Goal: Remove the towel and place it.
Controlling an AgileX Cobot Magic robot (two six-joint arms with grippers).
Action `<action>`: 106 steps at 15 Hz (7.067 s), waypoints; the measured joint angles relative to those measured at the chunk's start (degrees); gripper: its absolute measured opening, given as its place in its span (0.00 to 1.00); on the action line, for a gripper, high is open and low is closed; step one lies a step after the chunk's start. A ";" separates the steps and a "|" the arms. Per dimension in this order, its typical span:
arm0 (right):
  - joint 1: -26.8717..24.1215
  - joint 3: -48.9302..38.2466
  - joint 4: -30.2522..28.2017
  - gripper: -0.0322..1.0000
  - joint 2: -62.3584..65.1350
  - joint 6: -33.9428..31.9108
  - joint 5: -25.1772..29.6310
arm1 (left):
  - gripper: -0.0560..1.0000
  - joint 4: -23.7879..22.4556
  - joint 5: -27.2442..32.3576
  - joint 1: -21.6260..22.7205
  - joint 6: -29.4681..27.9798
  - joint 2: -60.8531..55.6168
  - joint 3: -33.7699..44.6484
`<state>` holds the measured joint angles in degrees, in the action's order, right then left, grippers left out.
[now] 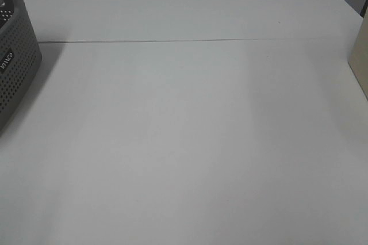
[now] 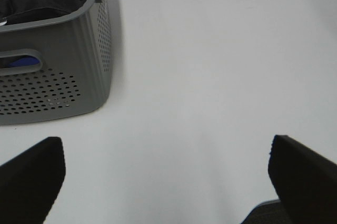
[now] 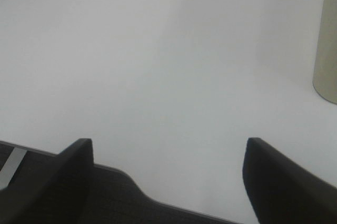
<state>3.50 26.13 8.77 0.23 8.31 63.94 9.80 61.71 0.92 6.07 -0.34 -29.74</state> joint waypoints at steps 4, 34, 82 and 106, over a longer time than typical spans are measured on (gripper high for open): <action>0.00 0.00 0.00 0.77 0.00 0.00 0.00 | 0.99 0.00 0.00 0.00 0.00 0.00 0.00; 0.00 0.00 0.06 0.77 0.00 0.00 0.00 | 0.94 -7.79 7.79 17.88 43.66 107.49 -68.70; 0.00 0.00 0.06 0.77 0.00 0.00 0.00 | 0.05 -7.85 8.48 2.06 37.59 92.07 -75.63; 0.00 0.63 35.87 0.77 -25.27 31.80 -15.76 | 0.05 -11.92 -15.81 -29.16 45.03 87.26 -75.63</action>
<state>3.50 26.76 44.63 -25.04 40.11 48.19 -2.12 45.89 -28.25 51.11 86.92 -105.37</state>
